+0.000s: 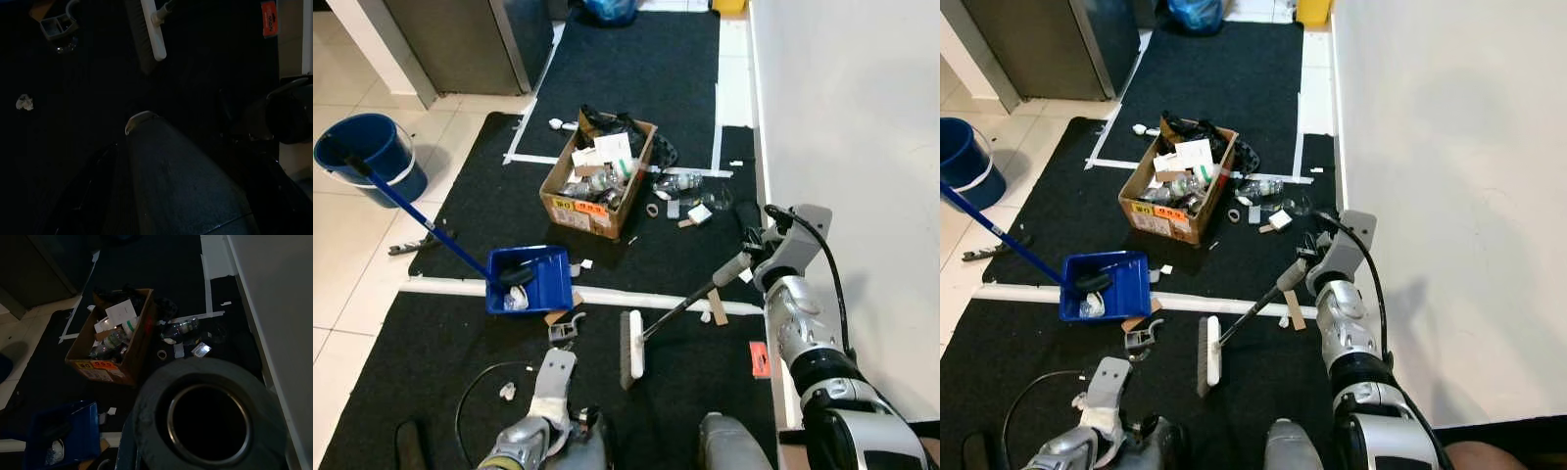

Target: Sweep floor

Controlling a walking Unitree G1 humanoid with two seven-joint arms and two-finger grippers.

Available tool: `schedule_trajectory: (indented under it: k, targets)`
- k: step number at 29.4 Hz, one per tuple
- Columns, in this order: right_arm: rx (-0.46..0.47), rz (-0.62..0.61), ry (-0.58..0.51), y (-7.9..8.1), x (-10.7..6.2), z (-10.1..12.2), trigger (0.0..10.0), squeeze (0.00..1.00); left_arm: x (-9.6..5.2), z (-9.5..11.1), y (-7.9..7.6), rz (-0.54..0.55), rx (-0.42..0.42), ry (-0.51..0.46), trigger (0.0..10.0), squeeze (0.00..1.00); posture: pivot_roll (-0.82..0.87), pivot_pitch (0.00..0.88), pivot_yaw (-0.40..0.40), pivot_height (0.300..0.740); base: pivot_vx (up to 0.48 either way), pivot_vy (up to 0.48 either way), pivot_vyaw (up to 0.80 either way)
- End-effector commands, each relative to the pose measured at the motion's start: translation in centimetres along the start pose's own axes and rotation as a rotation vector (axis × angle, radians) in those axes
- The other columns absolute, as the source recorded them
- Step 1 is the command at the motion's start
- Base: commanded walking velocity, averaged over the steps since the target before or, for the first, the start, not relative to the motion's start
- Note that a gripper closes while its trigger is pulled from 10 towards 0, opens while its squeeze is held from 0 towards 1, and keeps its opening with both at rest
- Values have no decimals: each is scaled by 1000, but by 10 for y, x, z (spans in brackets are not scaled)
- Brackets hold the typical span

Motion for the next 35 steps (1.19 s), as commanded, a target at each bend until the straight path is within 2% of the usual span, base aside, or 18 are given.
schedule_trajectory:
  k: [1, 10, 15, 17, 19, 20, 21, 26, 27, 28, 31, 32, 35]
  targets:
    - [-17, -33, 69, -10, -8, -22, 10000, 0, -6, -21, 1, -2, -6, 56, 10000, 0, 32, 100, 27, 740, 0, 0, 0]
    - [-1, -35, 78, -9, -11, -31, 10000, 0, -12, -34, 5, 0, 0, 82, 10000, 0, 48, 120, 28, 740, 0, 0, 0]
    - [-4, -32, 85, -8, -12, -34, 10000, 0, -12, -33, 6, 7, -9, 78, 10000, 0, 51, 115, 26, 740, 0, 0, 0]
    - [-4, -27, 89, -4, -9, -32, 10000, 0, -11, -28, 10, 24, -23, 65, 10000, 0, 50, 107, 27, 740, 0, 0, 0]
    - [5, -15, 97, 3, -4, -31, 10000, 0, -12, -20, 24, 88, -80, 42, 10000, 0, 42, 105, 44, 740, 0, 0, 0]
    - [5, -15, 97, 3, -4, -31, 10000, 0, -12, -20, 24, 88, -80, 42, 10000, 0, 42, 105, 44, 740, 0, 0, 0]
    - [-16, -12, 100, 5, -1, -29, 10000, 0, -13, -15, 32, 120, -114, 20, 10000, 0, 46, 112, 51, 740, 0, 0, 0]
    - [-20, -15, 103, 4, 1, -26, 10000, 0, -14, -10, 38, 138, -124, 5, 10000, 0, 75, 131, 38, 740, 0, 0, 0]
    - [-21, -25, 109, -2, -1, -27, 10000, 0, -15, -11, 42, 157, -155, -2, 10000, 0, 84, 138, 16, 740, 0, 0, 0]
    - [-23, -25, 112, -3, -1, -27, 10000, 0, -16, -12, 43, 161, -160, -2, 10000, 0, 95, 113, 9, 740, 0, 0, 0]
    - [-23, -25, 115, -4, -1, -27, 10000, 0, -17, -12, 45, 174, -179, -2, 10000, 0, 90, 138, 2, 740, 0, 0, 0]
    - [-17, -32, 114, -6, -1, -27, 10000, 0, -17, -14, 46, 187, -202, -3, 10000, 0, 101, 113, -9, 740, 0, 0, 0]
    - [-10, -26, 111, -5, 0, -25, 10000, 0, -16, -12, 46, 189, -204, -4, 10000, 0, 102, 107, -10, 740, 0, 0, 0]
Point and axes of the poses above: a point about 5 cm out from each wrist's last joint towards the gripper, its own x axis pointing out of the wrist towards the gripper, its own z axis along the axis of the wrist's last joint, y = z × x, the point moved 5 cm from there along x, pointing out of the wrist towards the gripper, and after that the axes turned 14 degrees about x, right-handed, at the moved point
